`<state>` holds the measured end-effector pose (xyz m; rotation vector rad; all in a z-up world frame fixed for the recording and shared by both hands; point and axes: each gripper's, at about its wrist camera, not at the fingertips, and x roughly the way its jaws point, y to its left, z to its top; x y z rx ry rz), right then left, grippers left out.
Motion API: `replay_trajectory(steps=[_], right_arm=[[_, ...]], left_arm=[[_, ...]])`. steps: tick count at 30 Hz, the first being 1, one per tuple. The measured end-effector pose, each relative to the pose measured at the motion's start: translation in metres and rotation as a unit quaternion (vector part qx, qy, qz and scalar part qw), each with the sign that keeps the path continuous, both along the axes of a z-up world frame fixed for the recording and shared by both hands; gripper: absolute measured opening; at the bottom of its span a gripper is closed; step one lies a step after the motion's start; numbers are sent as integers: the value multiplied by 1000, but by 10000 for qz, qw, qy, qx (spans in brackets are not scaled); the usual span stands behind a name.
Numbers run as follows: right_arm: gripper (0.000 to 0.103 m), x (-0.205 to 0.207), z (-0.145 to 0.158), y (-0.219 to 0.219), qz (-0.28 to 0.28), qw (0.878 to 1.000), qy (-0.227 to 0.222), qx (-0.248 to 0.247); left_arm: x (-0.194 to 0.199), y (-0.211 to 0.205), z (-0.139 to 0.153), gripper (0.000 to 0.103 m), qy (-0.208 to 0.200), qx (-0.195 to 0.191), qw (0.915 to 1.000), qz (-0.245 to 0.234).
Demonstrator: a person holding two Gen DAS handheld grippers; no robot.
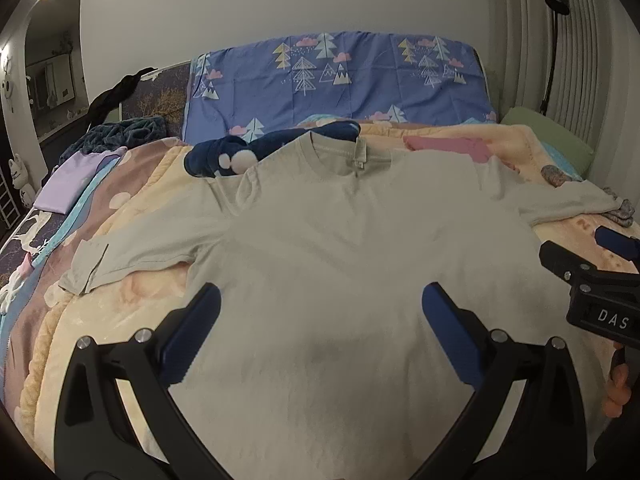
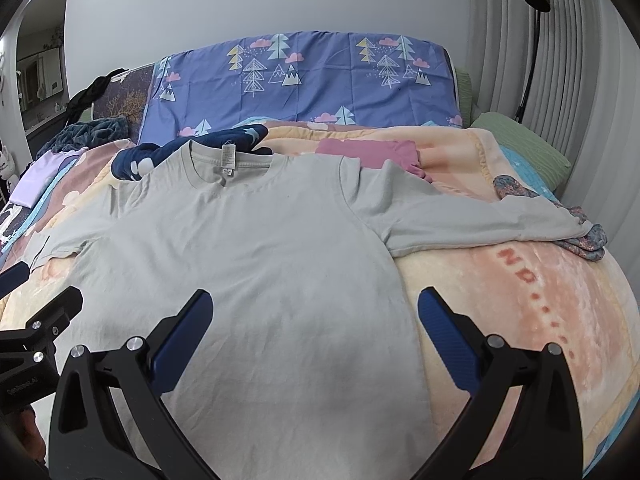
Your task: Fold small clothes
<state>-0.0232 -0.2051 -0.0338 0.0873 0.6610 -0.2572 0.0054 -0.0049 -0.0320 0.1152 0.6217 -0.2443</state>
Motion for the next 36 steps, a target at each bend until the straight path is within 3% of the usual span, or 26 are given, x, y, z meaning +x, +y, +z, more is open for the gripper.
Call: replay_trajectory(steps=[9,13,17,19,20,21,23,26,29,33,36], right_arm=[[102,3,-1,6,8,10000,52,-33],[102,5,-2,8,13,10000,75,-50],[102,5,-5,9,13,9999,109,-70],[102,6,-7,10,0,9999,136,-76],[102,6,-8,10,-9,9999,152,-67],[102,7,-9,10,-14,9998,163,-58],[102,8,-11,10,-15,9998,180,-52],[102,10,-12,12,9,9997,223,-95],[102,12,-16,14,12,9995,271,-130],[102,18,-22,16,-8,9992,374,-144],[102,24,-28,20,8,9985,503,-217]], left_arm=[[4,5,-4,101,-12,-2,9998,174],[8,9,-9,101,83,90,9993,342],[17,20,-13,101,305,-88,9988,370],[24,31,-14,76,360,-99,9982,479],[30,40,-16,70,429,-85,9973,589],[36,49,-19,53,505,-96,9962,696],[53,79,-26,33,709,-207,9921,1015],[77,127,-34,26,872,-114,9834,1585],[105,184,-45,26,974,264,9682,2288],[143,259,-63,31,1286,422,9455,2963],[167,293,-73,41,1369,360,9442,2975]])
